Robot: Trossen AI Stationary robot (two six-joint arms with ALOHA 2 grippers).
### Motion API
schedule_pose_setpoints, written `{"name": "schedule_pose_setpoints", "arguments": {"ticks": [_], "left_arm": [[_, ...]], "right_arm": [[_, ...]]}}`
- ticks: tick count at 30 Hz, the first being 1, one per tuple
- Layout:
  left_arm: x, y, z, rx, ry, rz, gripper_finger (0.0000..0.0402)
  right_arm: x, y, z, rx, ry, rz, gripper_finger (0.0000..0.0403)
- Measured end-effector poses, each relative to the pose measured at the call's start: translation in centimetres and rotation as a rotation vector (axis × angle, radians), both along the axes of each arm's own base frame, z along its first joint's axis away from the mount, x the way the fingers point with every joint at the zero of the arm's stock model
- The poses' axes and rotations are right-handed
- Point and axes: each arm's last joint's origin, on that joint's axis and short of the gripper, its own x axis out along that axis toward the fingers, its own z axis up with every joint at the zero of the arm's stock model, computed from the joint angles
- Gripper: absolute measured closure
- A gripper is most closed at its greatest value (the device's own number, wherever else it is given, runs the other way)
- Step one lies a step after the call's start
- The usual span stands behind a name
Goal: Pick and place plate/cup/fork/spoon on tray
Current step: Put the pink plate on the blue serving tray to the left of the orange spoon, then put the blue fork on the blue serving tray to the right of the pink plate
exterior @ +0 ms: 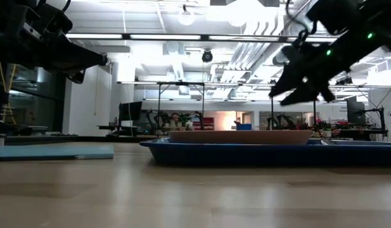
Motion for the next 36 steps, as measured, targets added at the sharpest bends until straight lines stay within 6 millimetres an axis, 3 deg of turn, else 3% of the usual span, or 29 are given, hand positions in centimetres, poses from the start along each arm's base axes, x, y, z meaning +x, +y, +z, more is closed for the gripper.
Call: {"name": "schedule_pose_setpoints", "arguments": {"ticks": [9,18,36], "left_arm": [[0.0,0.0,0.0,0.0,0.0,0.0,0.0401],[0.0,0.0,0.0,0.0,0.0,0.0,0.0401],[0.0,0.0,0.0,0.0,0.0,0.0,0.0401]], "right_arm": [[-1.8,0.7,2.5,-0.183,-0.086,-0.124,0.0157],[-1.8,0.5,2.6,-0.219,-0.093,-0.189,0.0157],[-1.4,0.6,3.3,-0.26,-0.109,-0.117,0.0158]]}}
